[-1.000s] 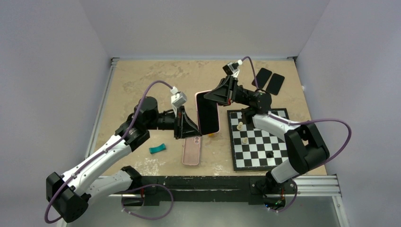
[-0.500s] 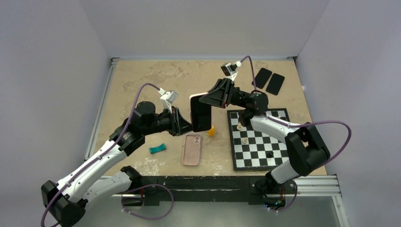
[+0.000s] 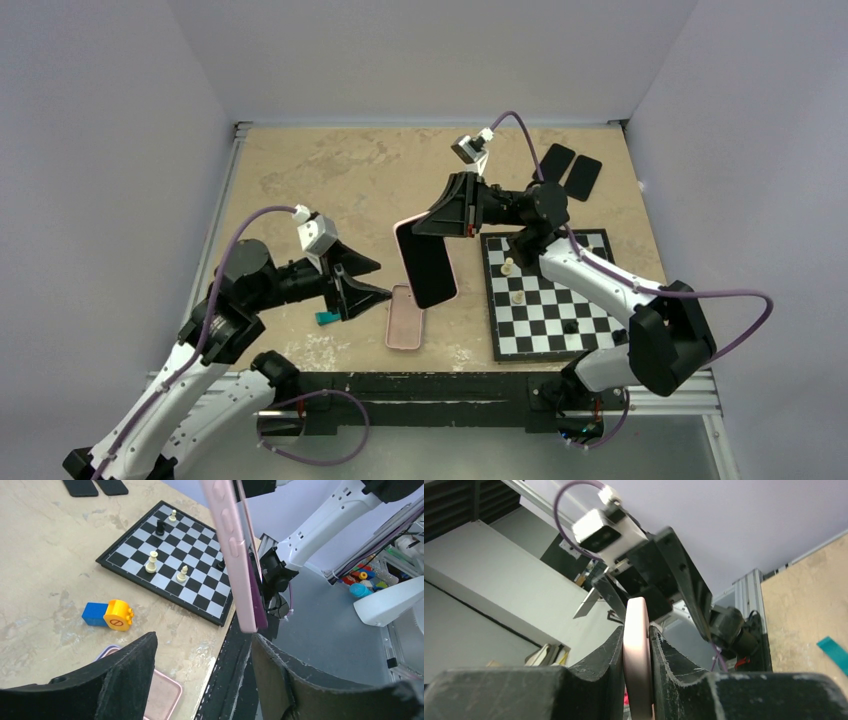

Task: Take the phone out of the phone case
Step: Remove the phone case from the phone.

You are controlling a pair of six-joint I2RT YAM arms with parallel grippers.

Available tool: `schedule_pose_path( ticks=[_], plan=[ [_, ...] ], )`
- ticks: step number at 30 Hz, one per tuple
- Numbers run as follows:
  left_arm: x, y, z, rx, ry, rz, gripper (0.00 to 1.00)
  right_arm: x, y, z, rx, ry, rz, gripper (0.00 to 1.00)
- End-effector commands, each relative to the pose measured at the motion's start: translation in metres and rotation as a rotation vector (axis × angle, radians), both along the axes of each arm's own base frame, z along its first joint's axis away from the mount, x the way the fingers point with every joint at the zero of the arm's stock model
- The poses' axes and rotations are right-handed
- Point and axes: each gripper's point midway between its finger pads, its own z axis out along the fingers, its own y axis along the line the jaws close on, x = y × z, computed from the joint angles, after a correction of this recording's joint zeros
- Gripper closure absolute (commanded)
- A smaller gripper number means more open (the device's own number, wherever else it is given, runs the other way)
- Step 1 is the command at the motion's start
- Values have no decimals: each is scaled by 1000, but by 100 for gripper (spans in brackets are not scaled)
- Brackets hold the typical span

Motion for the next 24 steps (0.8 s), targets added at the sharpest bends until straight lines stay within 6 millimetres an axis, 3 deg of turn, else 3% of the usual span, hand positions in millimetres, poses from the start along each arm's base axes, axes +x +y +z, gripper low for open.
schedule_pose_path(
  ticks=[1,6,10,19,24],
  plan=[
    [2,8,31,-17,-81,35,30,-5,-1,10,-11,-27,14,100],
    [24,5,59,-117,36,159,18,-2,-1,10,-26,-27,-16,100],
    [29,-14,77,-218,154,108,27,-2,-1,10,-36,-31,-32,100],
    [40,-43,83,-316,305,5,57,2,1,15,-33,-41,-71,100],
    [41,-54,85,-332,357,-61,92,8,4,11,-66,-75,-128,100]
  ],
)
